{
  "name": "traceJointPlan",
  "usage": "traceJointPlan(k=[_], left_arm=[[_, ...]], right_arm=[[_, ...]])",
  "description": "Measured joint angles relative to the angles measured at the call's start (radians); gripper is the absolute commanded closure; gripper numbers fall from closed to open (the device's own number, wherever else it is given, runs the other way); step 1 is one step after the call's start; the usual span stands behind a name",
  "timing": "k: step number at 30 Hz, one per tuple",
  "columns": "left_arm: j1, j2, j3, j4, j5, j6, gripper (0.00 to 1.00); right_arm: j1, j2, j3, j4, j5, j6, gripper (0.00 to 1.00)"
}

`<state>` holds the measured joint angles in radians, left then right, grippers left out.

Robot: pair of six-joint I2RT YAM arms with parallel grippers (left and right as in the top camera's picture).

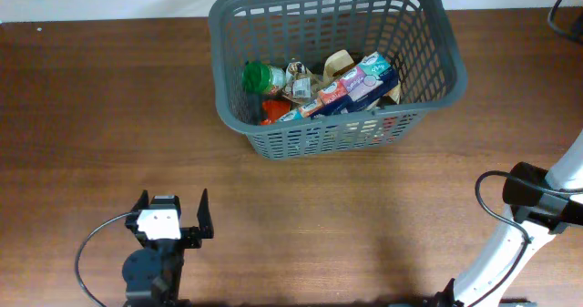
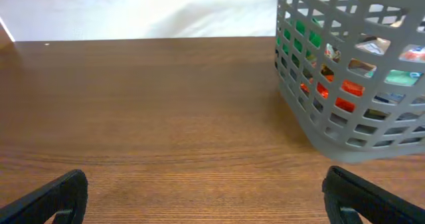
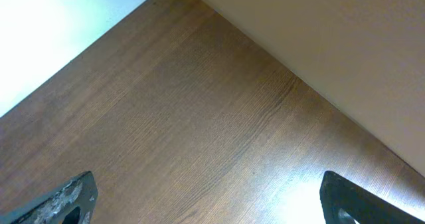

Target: Pack container

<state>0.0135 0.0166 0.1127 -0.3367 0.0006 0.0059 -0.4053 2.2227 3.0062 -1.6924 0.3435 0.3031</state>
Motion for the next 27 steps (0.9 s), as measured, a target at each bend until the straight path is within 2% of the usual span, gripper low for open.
traceJointPlan(k=[27], left_arm=[[0.0, 0.0, 0.0, 0.002, -0.016, 0.0, 0.01]], right_arm=[[0.0, 0.0, 0.0, 0.0, 0.0, 0.0, 0.01]])
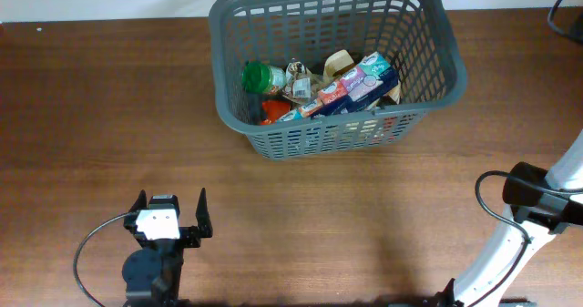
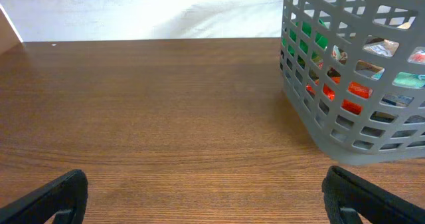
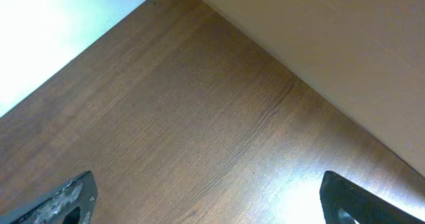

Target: Pack container

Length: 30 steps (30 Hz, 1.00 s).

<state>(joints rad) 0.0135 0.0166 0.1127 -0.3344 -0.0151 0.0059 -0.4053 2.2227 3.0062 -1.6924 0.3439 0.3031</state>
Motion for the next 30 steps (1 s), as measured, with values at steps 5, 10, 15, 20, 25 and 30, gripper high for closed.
traceJointPlan(k=[5, 10, 15, 20, 25, 30], left_arm=[[0.0, 0.0, 0.0, 0.0, 0.0, 0.0, 0.01], [0.0, 0.0, 0.0, 0.0, 0.0, 0.0, 0.01], [0.0, 0.0, 0.0, 0.0, 0.0, 0.0, 0.01], [0.0, 0.0, 0.0, 0.0, 0.0, 0.0, 0.01], [0.0, 0.0, 0.0, 0.0, 0.0, 0.0, 0.01], [0.0, 0.0, 0.0, 0.0, 0.0, 0.0, 0.01]], right_arm=[[0.0, 0.0, 0.0, 0.0, 0.0, 0.0, 0.01], [0.0, 0.0, 0.0, 0.0, 0.0, 0.0, 0.01], [0.0, 0.0, 0.0, 0.0, 0.0, 0.0, 0.01], [0.0, -0.001, 0.0, 0.0, 0.0, 0.0, 0.01], [0.004, -0.035, -0.001, 0.001, -0.035, 0.0, 0.01], [0.047, -0.155, -0.037, 0.04, -0.069, 0.0, 0.01]])
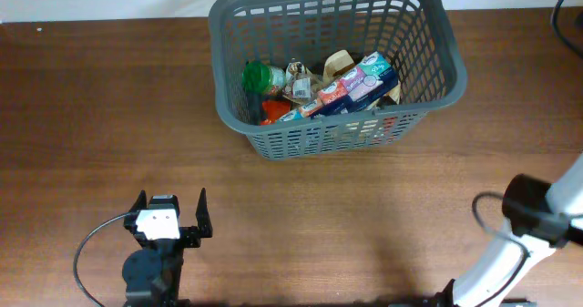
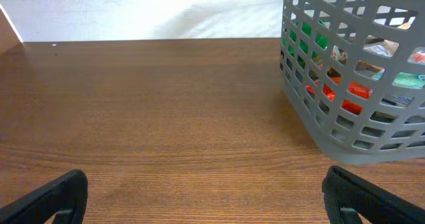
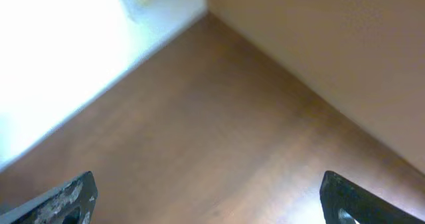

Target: Pack container

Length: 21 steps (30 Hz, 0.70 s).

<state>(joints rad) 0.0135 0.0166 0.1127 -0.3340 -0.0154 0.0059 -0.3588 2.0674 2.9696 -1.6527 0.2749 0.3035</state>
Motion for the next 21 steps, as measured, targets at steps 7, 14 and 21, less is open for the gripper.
traceJointPlan(k=[7, 14, 21], left_arm=[[0.0, 0.0, 0.0, 0.001, 0.0, 0.0, 0.01], [0.0, 0.0, 0.0, 0.002, 0.0, 0.0, 0.01], [0.0, 0.0, 0.0, 0.002, 0.0, 0.0, 0.01]], right_arm=[[0.17, -0.26, -0.106, 0.152, -0.022, 0.0, 0.01], [0.354, -0.513, -0.346, 0.276, -0.031, 0.0, 0.01], [0.44, -0.813, -0.802, 0.508, -0.033, 0.0, 0.01]])
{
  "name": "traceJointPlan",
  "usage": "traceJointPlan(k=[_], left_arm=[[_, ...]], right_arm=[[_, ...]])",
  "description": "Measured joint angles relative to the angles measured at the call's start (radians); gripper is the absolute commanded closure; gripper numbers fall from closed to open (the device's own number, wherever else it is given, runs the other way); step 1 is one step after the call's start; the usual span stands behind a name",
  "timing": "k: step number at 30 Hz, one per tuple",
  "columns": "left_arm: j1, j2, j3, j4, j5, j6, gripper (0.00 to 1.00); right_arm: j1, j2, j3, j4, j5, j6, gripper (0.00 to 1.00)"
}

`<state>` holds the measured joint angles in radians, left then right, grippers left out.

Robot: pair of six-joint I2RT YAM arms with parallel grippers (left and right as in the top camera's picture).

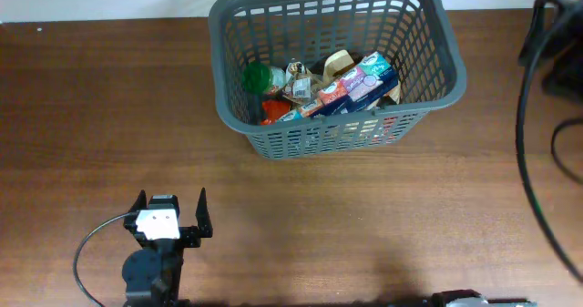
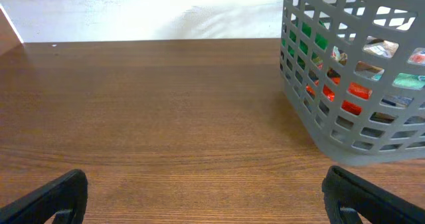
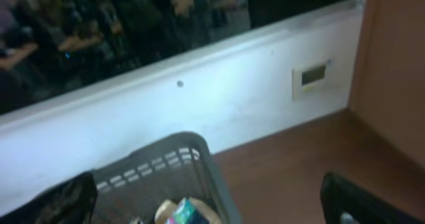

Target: Pack container

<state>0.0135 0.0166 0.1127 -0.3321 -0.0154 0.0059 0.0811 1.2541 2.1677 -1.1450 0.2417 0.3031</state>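
A grey plastic basket (image 1: 337, 136) stands at the table's far middle. It holds a green-lidded bottle (image 1: 258, 76), a long blue and teal box (image 1: 351, 90), a brown pouch (image 1: 338, 64) and something orange (image 1: 271, 112). My left gripper (image 1: 171, 204) sits at the front left, open and empty, well short of the basket (image 2: 345, 131). My right gripper (image 3: 212, 201) is open, its fingers (image 3: 66, 197) spread wide, looking down on the basket's corner (image 3: 159, 167) from high up. In the overhead view the right arm is only a dark blur (image 1: 554, 43) at the right edge.
Dark wooden table (image 1: 82, 107) runs to a white wall (image 3: 219, 98) behind the basket. A black cable (image 1: 528, 161) hangs down the right side of the overhead view. A beige panel (image 3: 392, 58) stands at the table's far right.
My right arm has gone from low at the table's front right to high up at the far right. Its camera now faces the basket and wall. The left gripper has not moved.
At the first two moments both grippers were open, the left at the front left, the right low over bare wood near the table's right corner. Then the right wrist view had shifted toward the wall. Now the right gripper is raised and faces the basket.
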Motion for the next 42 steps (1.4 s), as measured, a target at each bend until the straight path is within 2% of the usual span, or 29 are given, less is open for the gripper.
traceJointPlan(k=[9, 17, 25, 33, 42], left_arm=[[0.0, 0.0, -0.003, -0.001, 0.0, 0.0, 0.01], [0.0, -0.002, -0.005, 0.0, 0.0, 0.0, 0.01], [0.0, -0.002, -0.005, 0.0, 0.0, 0.0, 0.01], [0.0, -0.002, -0.005, 0.0, 0.0, 0.0, 0.01], [0.0, -0.002, -0.005, 0.0, 0.0, 0.0, 0.01]], right_arm=[[0.0, -0.438, -0.685, 0.238, -0.003, -0.016, 0.01], [0.001, -0.73, -1.139, 0.42, -0.103, -0.105, 0.01], [0.001, -0.912, -1.422, 0.55, -0.211, -0.223, 0.01], [0.001, -1.098, -1.727, 0.752, -0.248, -0.265, 0.01], [0.001, -1.192, -1.905, 0.87, -0.252, -0.278, 0.01]])
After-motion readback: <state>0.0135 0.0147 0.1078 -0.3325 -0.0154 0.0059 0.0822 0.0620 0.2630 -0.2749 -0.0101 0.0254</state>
